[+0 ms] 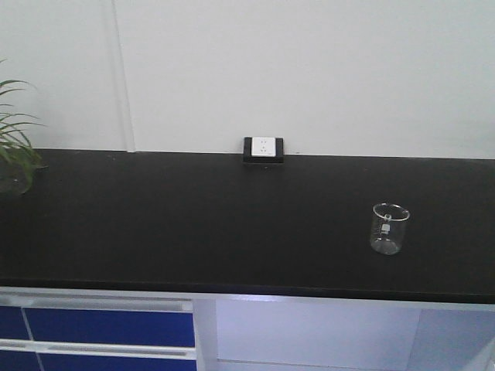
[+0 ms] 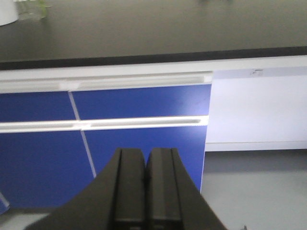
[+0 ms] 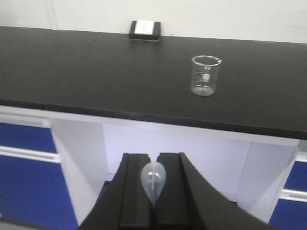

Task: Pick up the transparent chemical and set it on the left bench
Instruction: 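Drive the base to the bench with white trays, holding the pipette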

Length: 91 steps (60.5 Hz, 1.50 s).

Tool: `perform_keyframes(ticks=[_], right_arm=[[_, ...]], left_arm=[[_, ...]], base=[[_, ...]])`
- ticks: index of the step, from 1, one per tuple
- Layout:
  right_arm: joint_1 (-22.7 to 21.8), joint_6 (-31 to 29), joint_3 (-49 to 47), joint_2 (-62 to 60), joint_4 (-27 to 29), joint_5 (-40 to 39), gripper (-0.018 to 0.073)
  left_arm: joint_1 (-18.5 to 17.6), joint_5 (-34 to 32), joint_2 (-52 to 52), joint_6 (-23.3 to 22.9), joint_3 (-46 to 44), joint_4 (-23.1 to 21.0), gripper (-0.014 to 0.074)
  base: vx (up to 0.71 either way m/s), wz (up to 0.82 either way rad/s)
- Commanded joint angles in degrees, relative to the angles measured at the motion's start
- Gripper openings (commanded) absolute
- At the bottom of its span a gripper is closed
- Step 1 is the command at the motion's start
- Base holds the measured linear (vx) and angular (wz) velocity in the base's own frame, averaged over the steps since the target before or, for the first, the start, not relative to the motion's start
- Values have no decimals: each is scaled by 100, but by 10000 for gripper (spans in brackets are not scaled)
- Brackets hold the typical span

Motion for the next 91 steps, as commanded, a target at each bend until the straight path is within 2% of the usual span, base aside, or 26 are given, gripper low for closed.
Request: perform_keyframes(ticks=[1, 49, 91], right_arm=[[-1, -37, -176, 33, -38, -446, 0], [-1, -37, -176, 33, -38, -409, 0], [-1, -37, -176, 33, -38, -388, 0]], left_arm=[[-10, -449, -110, -45, 93, -4, -4], [-10, -449, -110, -45, 93, -4, -4], [-10, -449, -110, -45, 93, -4, -4]], base=[[-38, 32], [-35, 40], [-19, 82]])
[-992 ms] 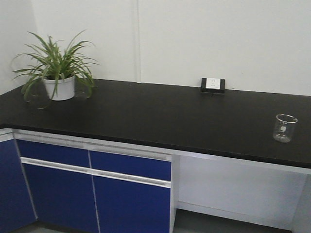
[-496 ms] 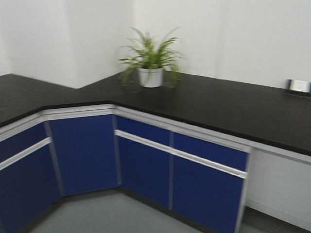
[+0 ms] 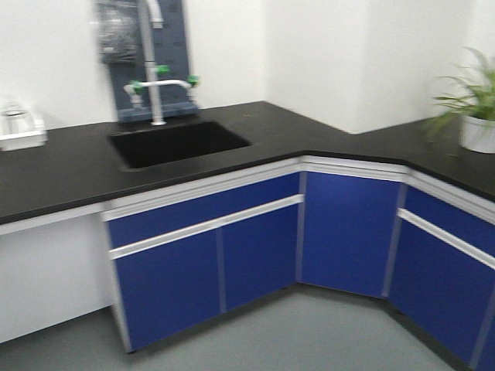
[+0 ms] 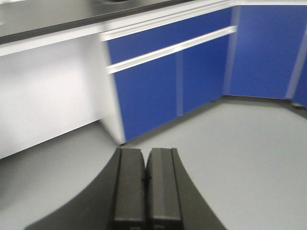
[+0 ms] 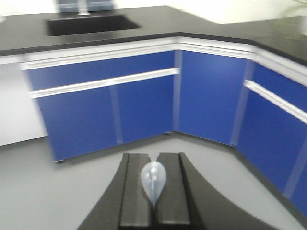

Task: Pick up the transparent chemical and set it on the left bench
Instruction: 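Drive the base to the bench with white trays, holding the pipette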

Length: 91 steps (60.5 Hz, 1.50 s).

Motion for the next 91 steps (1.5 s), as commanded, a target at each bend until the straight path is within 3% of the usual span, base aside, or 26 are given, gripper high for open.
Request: perform_keyframes(ticks=[1, 69, 91], right_arm=[[-1, -37, -176, 33, -38, -413, 0], [-1, -37, -176, 33, -38, -413, 0], [-1, -37, -176, 33, -38, -399, 0]], left_arm=[[-10, -449, -110, -45, 93, -4, -4], [-10, -449, -110, -45, 93, -4, -4], [-10, -449, -110, -45, 93, -4, -4]], base=[[-8, 81], [13, 67], [34, 26]])
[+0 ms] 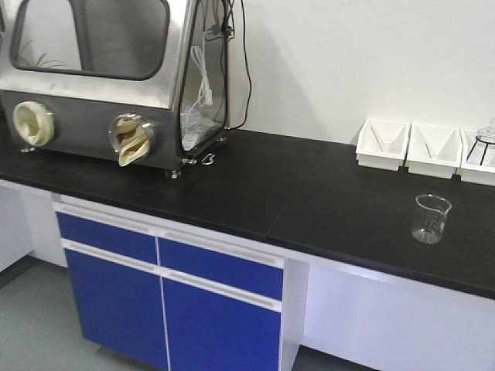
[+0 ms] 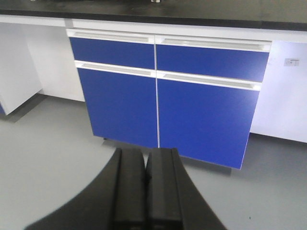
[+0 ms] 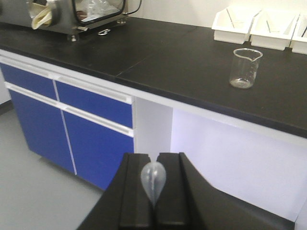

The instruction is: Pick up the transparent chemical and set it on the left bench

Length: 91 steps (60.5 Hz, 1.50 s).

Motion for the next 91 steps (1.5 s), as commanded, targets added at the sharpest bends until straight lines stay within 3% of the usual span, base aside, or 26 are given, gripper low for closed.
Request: perform_keyframes(ticks=[1, 91], right_arm=[[-1, -37, -176, 33, -57, -427, 0], [-1, -37, -176, 33, -57, -415, 0]], left_arm=[[-10, -449, -110, -45, 93, -4, -4], [-10, -449, -110, -45, 93, -4, -4]], base=[[42, -14], [39, -26]])
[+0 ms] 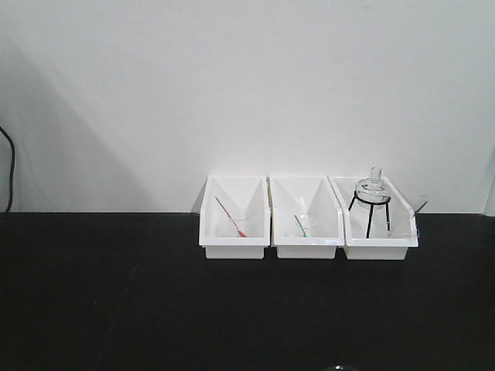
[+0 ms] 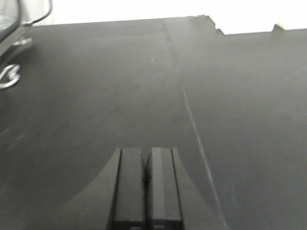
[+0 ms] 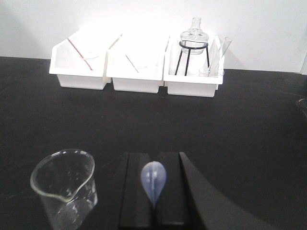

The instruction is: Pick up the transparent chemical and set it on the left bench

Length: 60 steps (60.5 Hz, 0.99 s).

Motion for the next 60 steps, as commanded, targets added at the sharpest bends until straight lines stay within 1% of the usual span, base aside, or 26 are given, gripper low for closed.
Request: perform_keyframes(ticks=[1, 21, 50, 53, 56, 60], right_arm=[[-1, -37, -176, 33, -57, -419, 0], [-1, -37, -176, 33, -57, -419, 0], [-1, 3, -176, 33, -32, -482, 0], [-1, 23, -176, 33, -54, -692, 0], [-1, 66, -176, 68, -49, -1158, 0], [5, 117, -176, 256, -21, -2040, 0]], left_arm=[[-10, -449, -110, -45, 93, -4, -4], [-10, -449, -110, -45, 93, -4, -4], [-10, -449, -110, -45, 93, -4, -4], [-10, -449, -110, -45, 93, -4, -4], [-10, -449, -110, -45, 93, -4, -4], [-10, -449, -110, -45, 93, -4, -4]], base=[[20, -11], [11, -6], [1, 0], [0, 0], [0, 0], [0, 0]])
